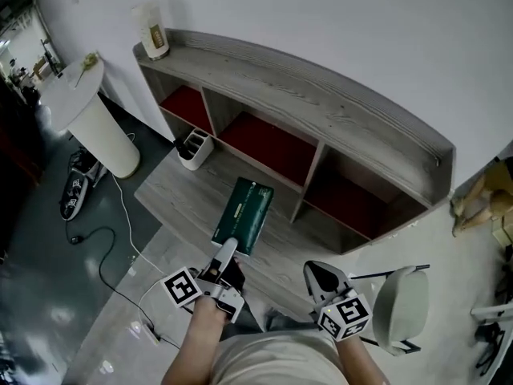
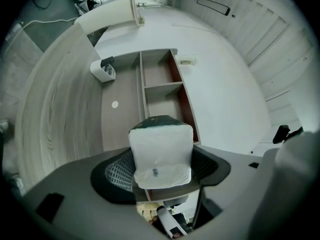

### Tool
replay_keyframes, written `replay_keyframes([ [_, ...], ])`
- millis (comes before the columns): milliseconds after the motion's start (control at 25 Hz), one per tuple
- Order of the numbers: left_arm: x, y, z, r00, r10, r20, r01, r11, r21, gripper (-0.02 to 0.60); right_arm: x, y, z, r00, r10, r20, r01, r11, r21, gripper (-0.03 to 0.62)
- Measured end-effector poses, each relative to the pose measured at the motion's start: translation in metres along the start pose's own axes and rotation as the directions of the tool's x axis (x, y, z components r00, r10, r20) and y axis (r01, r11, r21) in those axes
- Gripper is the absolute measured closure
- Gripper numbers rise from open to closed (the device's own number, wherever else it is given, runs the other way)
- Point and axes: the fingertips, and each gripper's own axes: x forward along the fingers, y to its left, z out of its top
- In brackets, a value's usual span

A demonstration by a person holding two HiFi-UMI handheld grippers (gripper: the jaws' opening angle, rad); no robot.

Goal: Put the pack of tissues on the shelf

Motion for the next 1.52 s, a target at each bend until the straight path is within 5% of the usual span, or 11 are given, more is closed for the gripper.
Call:
replay_keyframes([
  [360,0.100,-0.003,0.023,0.984,-0.048,-0.174,0.047,0.999,-0.006,0.238,-0.003,-0.049,0.017,0.965,-0.258,0.040,0.254,0.963,0.085,0.566],
  [760,0.173,0.008,0.014,0.955,-0.081,-0.285,0.065,0.996,-0.064,0.238,-0.031,-0.073,0.014,0.861,-0.506,0.057,0.490,0.854,0.177,0.566],
  [1080,0.205,0.005,-0.001,0.944,-0.119,-0.307,0.094,0.991,-0.095,0.237,-0.057,-0.077,0.006,0.792,-0.610,0.040,0.590,0.780,0.207,0.566],
  [1520,0.223,0.000,-0.023,0.931,-0.122,-0.345,0.088,0.990,-0.114,0.225,-0.076,-0.075,0.005,0.747,-0.664,0.036,0.643,0.735,0.214,0.566],
])
